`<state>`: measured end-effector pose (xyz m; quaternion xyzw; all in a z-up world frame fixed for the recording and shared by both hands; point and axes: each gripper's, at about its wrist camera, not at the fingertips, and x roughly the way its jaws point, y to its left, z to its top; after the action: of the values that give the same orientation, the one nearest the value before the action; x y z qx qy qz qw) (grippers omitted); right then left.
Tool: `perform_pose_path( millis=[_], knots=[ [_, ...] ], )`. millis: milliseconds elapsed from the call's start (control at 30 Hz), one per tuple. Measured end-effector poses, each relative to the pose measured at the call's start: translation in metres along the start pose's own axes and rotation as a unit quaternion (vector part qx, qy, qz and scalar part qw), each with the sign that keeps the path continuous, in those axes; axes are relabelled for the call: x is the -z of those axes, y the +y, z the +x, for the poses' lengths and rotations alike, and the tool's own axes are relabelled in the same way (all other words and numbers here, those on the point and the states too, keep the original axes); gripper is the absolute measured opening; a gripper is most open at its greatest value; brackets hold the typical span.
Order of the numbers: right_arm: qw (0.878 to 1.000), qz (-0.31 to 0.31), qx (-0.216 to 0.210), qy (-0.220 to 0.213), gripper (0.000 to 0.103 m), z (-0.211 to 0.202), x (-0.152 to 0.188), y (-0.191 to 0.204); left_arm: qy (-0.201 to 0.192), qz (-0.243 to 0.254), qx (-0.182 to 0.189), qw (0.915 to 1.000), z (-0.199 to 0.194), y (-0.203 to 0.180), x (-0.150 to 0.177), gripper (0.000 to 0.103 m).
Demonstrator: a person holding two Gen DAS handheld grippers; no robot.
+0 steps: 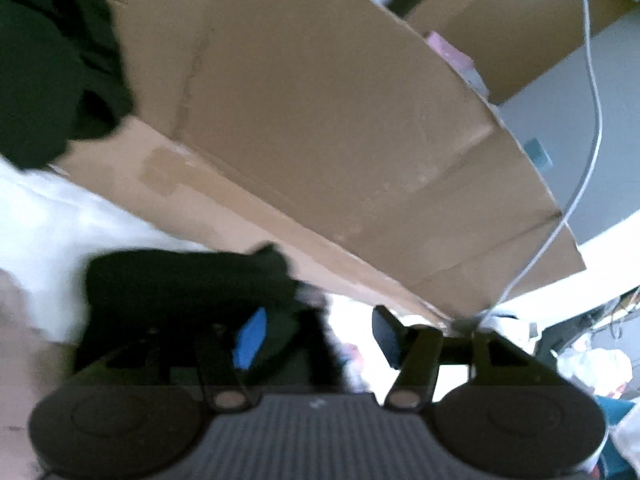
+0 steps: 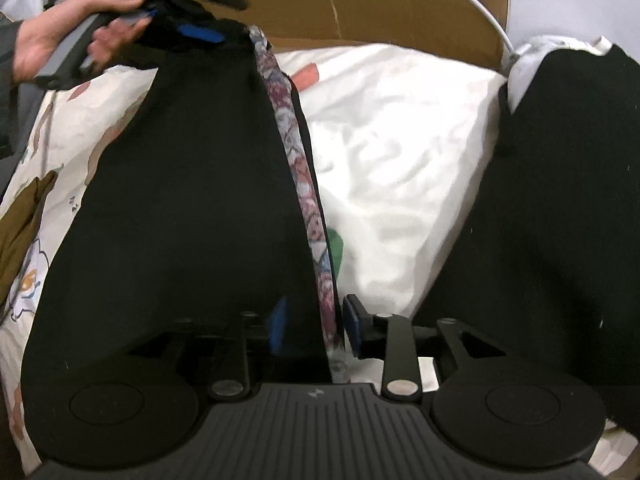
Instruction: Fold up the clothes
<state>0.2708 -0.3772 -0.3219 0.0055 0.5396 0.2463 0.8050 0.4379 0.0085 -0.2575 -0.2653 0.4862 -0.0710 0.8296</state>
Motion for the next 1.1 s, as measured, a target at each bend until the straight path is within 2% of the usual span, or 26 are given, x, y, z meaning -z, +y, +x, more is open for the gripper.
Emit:
perform_pose_path(
  millis=[200, 300, 500, 600, 633, 700, 733, 767, 867, 933, 1033, 1100],
  knots=[
    [1.000, -0.003, 0.005, -0.009, 0.041, 0.002, -0.012, 0.013, -0.021, -0.012, -0.046, 0.9987, -0.034, 0.055, -0.010, 0.063],
    [1.000, 0.002, 0.009, -0.006, 0.043, 0.008, -0.013, 0.017, -0.010, -0.026, -0.063, 0.9976, -0.039, 0.079, -0.003, 0.063],
    [0.999, 0.036, 0.021, -0.005, 0.044, 0.015, -0.019, 0.018, 0.029, -0.031, -0.059, 0.9974, -0.006, 0.103, 0.012, 0.063],
    [0.999, 0.046, 0.023, -0.001, 0.044, 0.018, -0.020, 0.017, 0.029, -0.040, -0.060, 0.9970, 0.002, 0.103, 0.019, 0.063],
    [0.999, 0.046, 0.022, 0.002, 0.044, 0.020, -0.020, 0.017, 0.031, -0.046, -0.051, 0.9972, 0.008, 0.105, 0.020, 0.062],
    [0.999, 0.034, 0.023, 0.015, 0.044, 0.026, -0.018, 0.018, 0.033, -0.034, -0.043, 0.9980, 0.013, 0.103, 0.019, 0.052],
    [0.999, 0.029, 0.024, 0.018, 0.044, 0.027, -0.016, 0.019, 0.034, -0.021, -0.041, 0.9984, 0.016, 0.101, 0.019, 0.036],
    [0.999, 0.026, 0.025, 0.020, 0.044, 0.029, -0.015, 0.018, 0.035, -0.002, -0.046, 0.9983, 0.017, 0.099, 0.017, 0.027],
    [0.999, 0.025, 0.024, 0.023, 0.043, 0.032, -0.012, 0.015, 0.041, 0.050, -0.060, 0.9961, 0.018, 0.090, 0.011, 0.009],
    [0.999, 0.029, 0.024, 0.023, 0.043, 0.033, -0.012, 0.012, 0.036, 0.116, -0.088, 0.9887, 0.017, 0.082, -0.005, 0.005],
    [0.999, 0.032, 0.030, 0.021, 0.043, 0.035, -0.010, 0.013, 0.009, 0.117, -0.102, 0.9879, 0.005, 0.082, -0.022, 0.005],
    [0.999, 0.029, 0.035, 0.021, 0.043, 0.036, -0.010, 0.016, 0.024, 0.103, -0.091, 0.9902, 0.004, 0.083, -0.022, 0.009]
  ],
)
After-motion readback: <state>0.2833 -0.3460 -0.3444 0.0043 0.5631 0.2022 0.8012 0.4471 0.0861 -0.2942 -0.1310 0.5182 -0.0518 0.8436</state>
